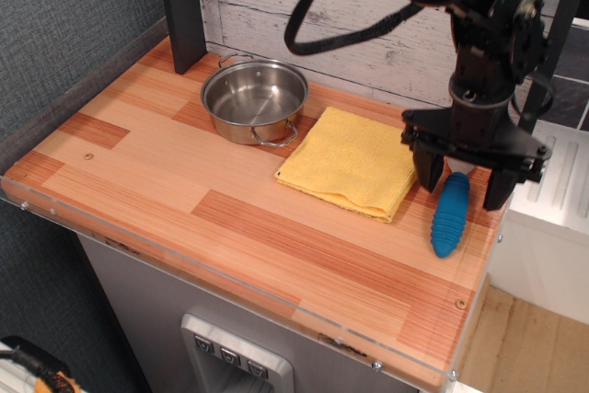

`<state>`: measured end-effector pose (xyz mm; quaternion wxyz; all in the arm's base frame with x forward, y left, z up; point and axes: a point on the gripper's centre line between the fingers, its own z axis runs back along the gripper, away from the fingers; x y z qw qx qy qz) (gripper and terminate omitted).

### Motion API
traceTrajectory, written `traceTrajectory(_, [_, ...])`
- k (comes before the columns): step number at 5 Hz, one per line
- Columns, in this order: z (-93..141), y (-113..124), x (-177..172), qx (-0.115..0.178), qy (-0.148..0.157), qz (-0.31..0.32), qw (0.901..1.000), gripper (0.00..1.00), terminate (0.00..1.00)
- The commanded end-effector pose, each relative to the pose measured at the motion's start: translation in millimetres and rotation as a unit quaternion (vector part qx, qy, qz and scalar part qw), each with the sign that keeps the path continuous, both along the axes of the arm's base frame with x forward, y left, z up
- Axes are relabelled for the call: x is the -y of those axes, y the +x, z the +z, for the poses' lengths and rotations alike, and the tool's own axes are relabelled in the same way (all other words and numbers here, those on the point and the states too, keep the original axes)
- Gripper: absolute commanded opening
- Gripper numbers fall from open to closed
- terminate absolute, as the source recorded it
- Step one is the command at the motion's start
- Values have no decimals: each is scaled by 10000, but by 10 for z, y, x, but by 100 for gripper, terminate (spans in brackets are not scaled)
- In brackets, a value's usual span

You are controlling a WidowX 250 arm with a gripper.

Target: Move fork with the blue handle to the left of the pot.

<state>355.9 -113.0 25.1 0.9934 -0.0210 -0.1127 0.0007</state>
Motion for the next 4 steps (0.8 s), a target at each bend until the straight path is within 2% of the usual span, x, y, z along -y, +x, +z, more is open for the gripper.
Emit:
traceTrajectory(1, [31,38,102,82,-40,-43,9999,100,0])
traceTrajectory(2, [36,38,124,91,25,-96,9999,100,0])
traceTrajectory(3, [102,40,125,163,37,-96,9998,0,0])
traceTrajectory(4, [239,38,87,305,82,-77,9995,0,0])
